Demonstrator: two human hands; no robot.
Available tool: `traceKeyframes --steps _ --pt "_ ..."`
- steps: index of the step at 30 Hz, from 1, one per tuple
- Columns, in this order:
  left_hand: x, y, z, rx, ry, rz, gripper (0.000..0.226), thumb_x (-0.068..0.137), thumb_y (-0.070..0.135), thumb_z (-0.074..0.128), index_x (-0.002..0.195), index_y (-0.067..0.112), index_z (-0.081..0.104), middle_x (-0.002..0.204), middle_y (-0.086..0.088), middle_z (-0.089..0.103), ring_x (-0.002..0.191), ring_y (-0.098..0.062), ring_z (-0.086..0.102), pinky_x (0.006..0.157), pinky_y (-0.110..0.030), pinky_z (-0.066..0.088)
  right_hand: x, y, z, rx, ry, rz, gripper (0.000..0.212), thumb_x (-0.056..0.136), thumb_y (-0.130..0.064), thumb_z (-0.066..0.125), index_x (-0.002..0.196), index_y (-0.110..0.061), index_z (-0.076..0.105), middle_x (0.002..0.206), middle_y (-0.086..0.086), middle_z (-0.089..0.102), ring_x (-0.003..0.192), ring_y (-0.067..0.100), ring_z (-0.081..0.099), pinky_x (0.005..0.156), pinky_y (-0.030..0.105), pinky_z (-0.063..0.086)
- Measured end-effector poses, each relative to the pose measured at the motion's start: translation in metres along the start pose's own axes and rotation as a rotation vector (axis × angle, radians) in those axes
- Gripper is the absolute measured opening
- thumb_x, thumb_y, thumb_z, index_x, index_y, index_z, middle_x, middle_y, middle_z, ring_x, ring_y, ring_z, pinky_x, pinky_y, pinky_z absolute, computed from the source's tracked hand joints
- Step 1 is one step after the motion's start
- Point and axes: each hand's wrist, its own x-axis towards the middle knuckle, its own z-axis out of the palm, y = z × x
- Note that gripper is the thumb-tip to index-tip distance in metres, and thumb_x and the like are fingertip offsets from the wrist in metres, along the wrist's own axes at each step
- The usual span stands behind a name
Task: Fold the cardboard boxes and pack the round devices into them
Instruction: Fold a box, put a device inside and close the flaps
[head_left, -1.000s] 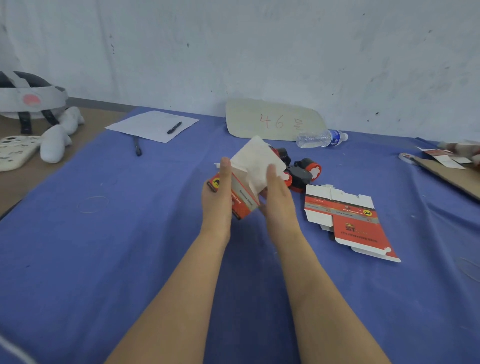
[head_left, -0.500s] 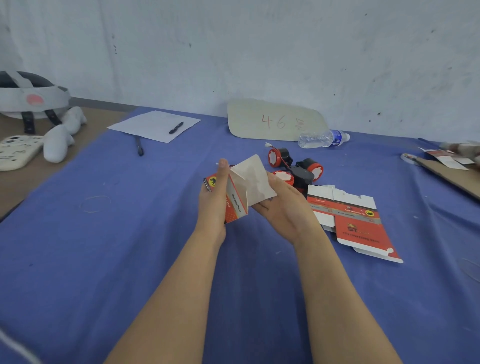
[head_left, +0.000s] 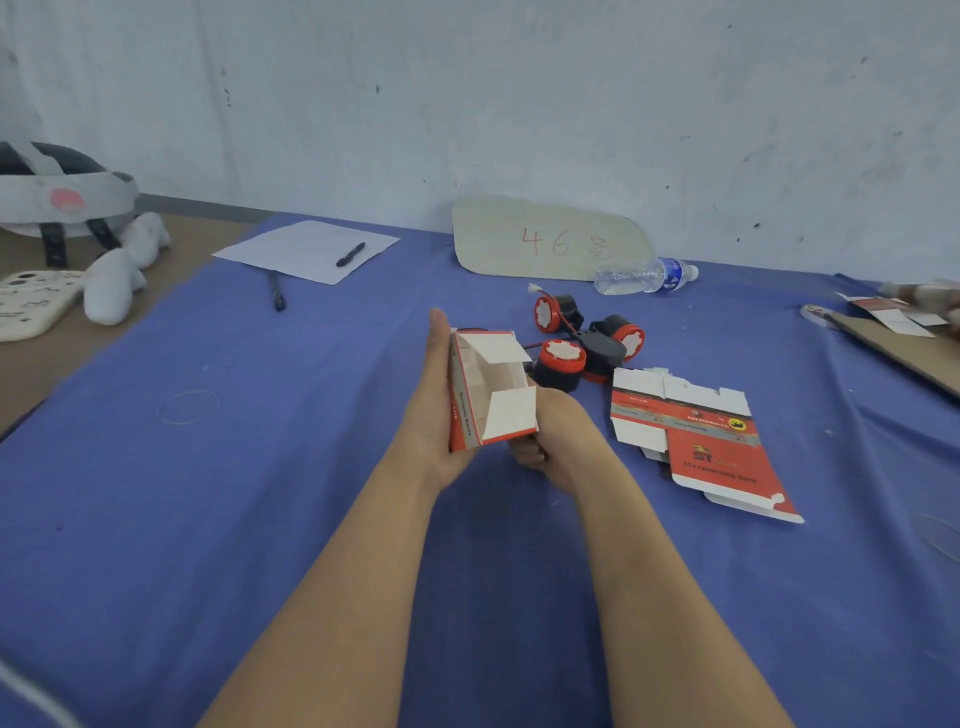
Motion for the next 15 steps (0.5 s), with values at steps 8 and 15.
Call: traceKeyframes --steps 8,15 --pt "0.001 -0.002 0.008 0.072 0.173 0.132 0.085 0.056 0.076 0.053 0.117 0.018 0.064 0.107 -0.003 0.073 0.098 -0.02 0.07 0.081 -0.037 0.057 0.001 0.005 0.003 0.287 0.164 -0.166 0.022 0.097 -0.027 0.051 0.085 -0.01 0.056 0.079 0.007 0.059 0.062 0.014 0.053 0.047 0.02 0.041" --pt "0.007 -0.006 0.002 0.222 0.357 0.39 0.041 0.098 0.041 0.047 0.127 0.012 0.051 0.122 -0.005 0.062 0.109 -0.017 0.062 0.093 -0.031 0.049 -0.003 0.002 0.014 0.539 0.0 -0.299 0.05 0.094 -0.029 0.059 0.135 -0.004 0.044 0.12 0.013 0.064 0.098 0.02 0.068 0.083 0.031 0.057"
